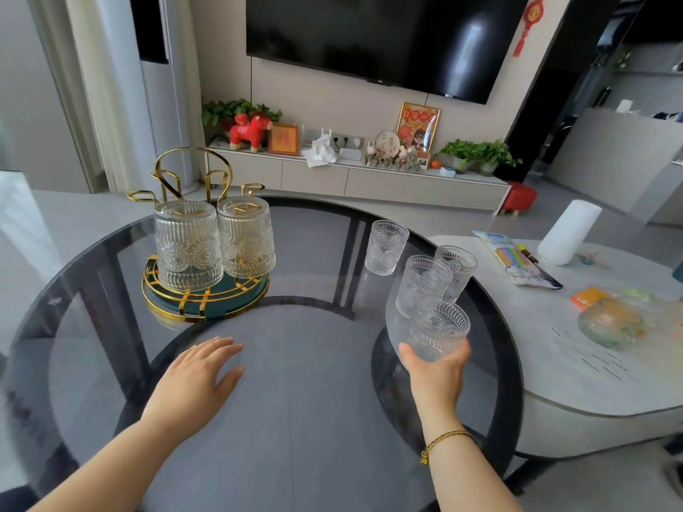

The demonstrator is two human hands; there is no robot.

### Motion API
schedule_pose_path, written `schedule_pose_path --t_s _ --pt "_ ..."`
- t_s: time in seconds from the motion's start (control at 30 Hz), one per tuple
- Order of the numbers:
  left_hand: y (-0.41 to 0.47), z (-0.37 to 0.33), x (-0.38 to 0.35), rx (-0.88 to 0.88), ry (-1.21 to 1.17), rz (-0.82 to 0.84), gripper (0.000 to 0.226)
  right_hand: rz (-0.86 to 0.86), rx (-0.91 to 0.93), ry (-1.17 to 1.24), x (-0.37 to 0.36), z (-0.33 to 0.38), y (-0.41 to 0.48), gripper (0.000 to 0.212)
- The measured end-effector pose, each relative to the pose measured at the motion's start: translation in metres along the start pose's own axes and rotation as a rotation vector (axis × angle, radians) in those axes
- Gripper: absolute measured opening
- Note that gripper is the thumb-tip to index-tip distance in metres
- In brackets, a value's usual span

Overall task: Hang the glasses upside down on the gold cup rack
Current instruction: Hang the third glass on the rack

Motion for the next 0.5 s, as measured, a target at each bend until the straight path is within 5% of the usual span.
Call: schedule_pose_path --t_s 0.27,0.5 --pt "-0.008 0.016 0.016 0.099 -0.277 -0.156 0.034 0.132 0.125 0.046 -0.018 0.028 0.003 0.086" --pt "0.008 0.038 0.032 0.155 -0.164 -0.275 0.042 0.348 0.340 -0.023 -0.050 0.089 0.019 0.088"
Point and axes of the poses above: each hand's wrist, its own y-axis towards the middle knuckle, its own x-axis out of the back of the hand, z = x × y, the point moved 2 cm from there along y, towards the middle knuckle, and after that the axes turned 7 degrees about z, right-handed, at the moved point
